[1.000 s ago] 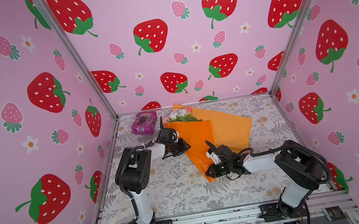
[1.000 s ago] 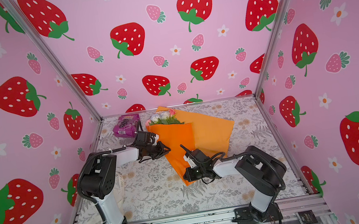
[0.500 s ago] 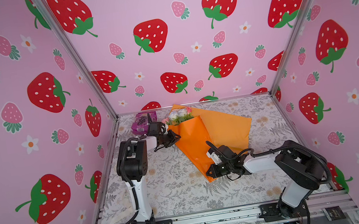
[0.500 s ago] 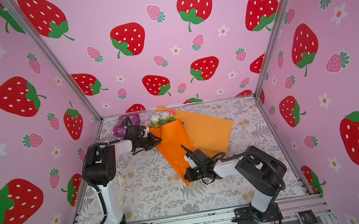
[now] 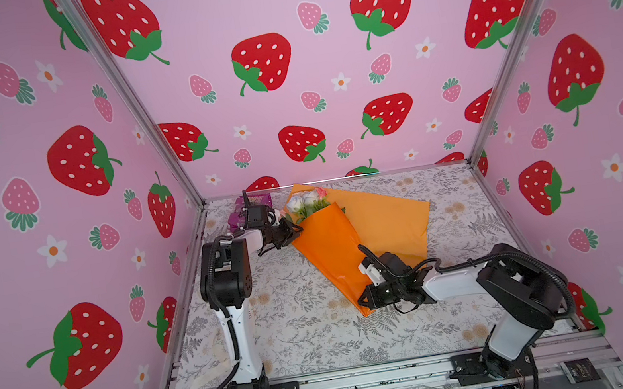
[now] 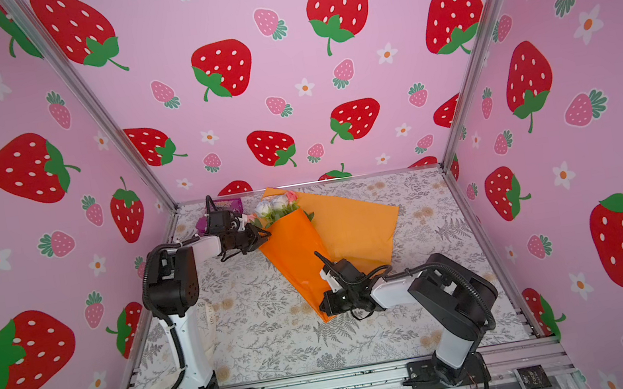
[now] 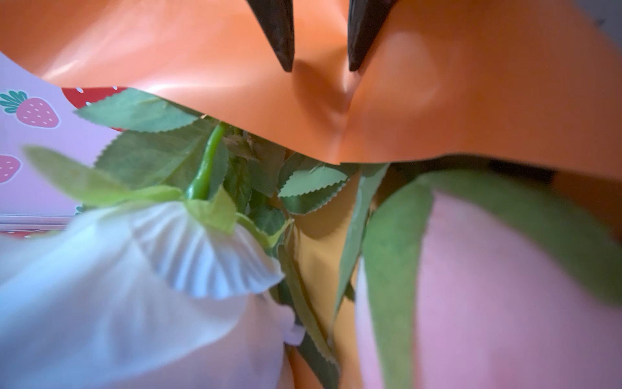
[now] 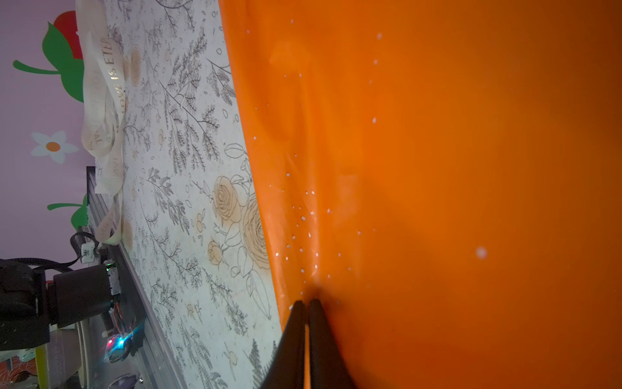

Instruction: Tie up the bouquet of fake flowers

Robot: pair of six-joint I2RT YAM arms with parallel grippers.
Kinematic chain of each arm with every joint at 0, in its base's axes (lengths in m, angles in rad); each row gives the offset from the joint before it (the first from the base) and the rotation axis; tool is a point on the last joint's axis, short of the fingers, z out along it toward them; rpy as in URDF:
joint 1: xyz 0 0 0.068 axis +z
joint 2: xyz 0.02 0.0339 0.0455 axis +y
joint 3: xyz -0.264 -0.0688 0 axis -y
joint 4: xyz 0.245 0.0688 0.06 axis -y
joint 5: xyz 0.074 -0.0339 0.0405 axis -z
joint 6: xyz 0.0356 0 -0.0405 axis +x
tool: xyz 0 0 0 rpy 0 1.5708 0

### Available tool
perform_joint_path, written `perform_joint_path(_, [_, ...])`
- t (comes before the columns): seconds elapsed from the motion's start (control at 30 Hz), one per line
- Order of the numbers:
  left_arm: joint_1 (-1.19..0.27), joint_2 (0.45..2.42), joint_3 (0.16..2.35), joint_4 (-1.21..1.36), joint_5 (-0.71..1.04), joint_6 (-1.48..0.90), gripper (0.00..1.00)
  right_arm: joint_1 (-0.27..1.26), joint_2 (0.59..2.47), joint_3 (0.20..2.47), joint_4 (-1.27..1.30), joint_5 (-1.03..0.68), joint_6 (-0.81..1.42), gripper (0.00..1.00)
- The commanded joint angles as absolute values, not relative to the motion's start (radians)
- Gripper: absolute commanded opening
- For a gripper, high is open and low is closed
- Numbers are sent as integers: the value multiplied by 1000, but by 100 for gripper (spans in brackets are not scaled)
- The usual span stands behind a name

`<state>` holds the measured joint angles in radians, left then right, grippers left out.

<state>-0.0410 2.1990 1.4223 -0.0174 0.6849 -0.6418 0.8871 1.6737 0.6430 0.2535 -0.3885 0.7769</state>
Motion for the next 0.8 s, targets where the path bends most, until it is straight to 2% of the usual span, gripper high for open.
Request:
perform_joint_path(0.0, [-40, 2106, 1380, -12, 721, -649, 34, 878, 1697, 611, 121, -351, 782, 10])
perform_joint_path(0.17, [-39, 1934, 1309, -26, 714, -635, 42, 878, 1698, 615, 148, -364, 796, 10])
perform_joint_path(0.33, [-77, 1812, 1232, -41, 711, -650, 43, 878, 1697, 620, 166, -374, 808, 11])
perform_joint_path(0.47, [-161, 1735, 1127, -23, 681, -693, 39, 876, 1686, 620, 164, -376, 807, 12])
perform_joint_path(0.63, [-347, 1696, 1020, -10, 604, -756, 32, 876, 1669, 624, 168, -388, 803, 14])
perform_joint_path(0.77, [-469, 1703, 959, 15, 559, -798, 29, 874, 1623, 634, 150, -393, 802, 20])
